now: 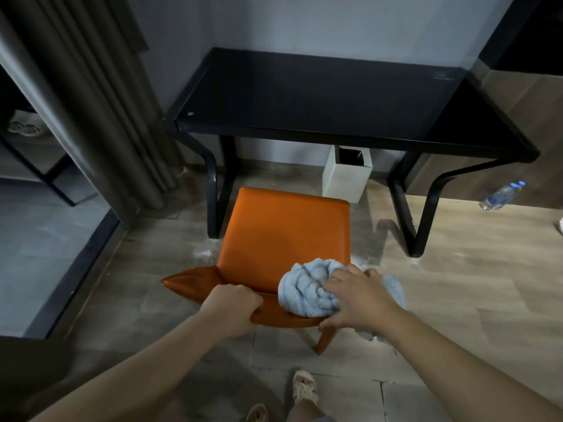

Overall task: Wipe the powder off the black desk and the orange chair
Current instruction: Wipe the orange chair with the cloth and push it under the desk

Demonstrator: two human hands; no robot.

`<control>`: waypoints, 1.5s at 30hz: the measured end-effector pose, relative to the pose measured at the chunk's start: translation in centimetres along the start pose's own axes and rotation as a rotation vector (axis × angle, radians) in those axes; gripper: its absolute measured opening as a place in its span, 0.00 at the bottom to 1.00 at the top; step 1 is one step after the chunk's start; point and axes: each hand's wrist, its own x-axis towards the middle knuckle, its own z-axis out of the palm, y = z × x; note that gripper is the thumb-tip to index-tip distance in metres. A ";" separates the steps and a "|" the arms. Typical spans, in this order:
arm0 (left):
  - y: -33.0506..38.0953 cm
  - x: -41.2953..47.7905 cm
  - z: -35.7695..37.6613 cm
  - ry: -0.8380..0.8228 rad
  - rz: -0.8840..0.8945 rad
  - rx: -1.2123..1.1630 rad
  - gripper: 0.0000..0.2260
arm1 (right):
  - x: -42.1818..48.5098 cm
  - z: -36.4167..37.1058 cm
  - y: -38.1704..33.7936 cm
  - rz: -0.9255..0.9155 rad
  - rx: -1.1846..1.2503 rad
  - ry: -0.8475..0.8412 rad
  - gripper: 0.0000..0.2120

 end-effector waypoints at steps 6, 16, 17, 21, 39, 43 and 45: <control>-0.1 2.8 -2.2 0.035 -0.071 -0.385 0.19 | 1.8 -1.8 3.8 0.078 0.559 0.078 0.13; 5.0 16.9 -2.5 0.075 -0.371 -0.342 0.19 | 6.5 0.2 18.4 0.332 0.755 0.222 0.07; 5.9 18.5 -2.4 0.061 -0.414 -0.357 0.19 | 7.3 0.2 20.2 0.336 0.759 0.197 0.06; 9.4 23.3 -1.4 0.018 -0.548 -0.418 0.22 | 9.8 0.0 25.8 0.361 0.756 0.111 0.08; 7.7 27.3 6.9 -0.009 -0.968 -0.701 0.27 | 23.9 4.8 25.2 0.020 0.543 -0.060 0.33; 5.8 28.7 9.1 -0.021 -1.019 -0.742 0.28 | 27.8 6.8 23.0 -0.012 0.406 -0.004 0.34; 4.8 29.4 9.7 -0.017 -1.055 -0.761 0.28 | 29.9 7.7 22.1 0.003 0.330 0.002 0.33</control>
